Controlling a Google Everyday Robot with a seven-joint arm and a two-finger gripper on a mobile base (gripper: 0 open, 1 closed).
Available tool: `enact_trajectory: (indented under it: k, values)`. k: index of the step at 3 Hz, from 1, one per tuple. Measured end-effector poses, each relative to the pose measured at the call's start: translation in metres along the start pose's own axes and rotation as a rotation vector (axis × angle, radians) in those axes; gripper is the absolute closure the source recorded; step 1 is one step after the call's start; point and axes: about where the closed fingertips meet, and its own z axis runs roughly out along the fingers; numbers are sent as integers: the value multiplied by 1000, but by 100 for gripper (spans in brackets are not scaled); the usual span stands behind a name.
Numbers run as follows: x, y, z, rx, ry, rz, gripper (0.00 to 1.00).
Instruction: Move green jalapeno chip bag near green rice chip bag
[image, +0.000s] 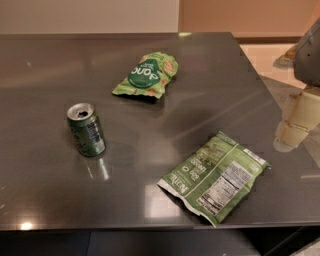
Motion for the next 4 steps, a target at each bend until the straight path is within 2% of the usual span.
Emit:
enact_trajectory:
  k: [2, 4]
  values:
    - [-1, 0, 0, -2, -8, -9, 0]
    - [3, 5, 34, -57, -10, -101, 0]
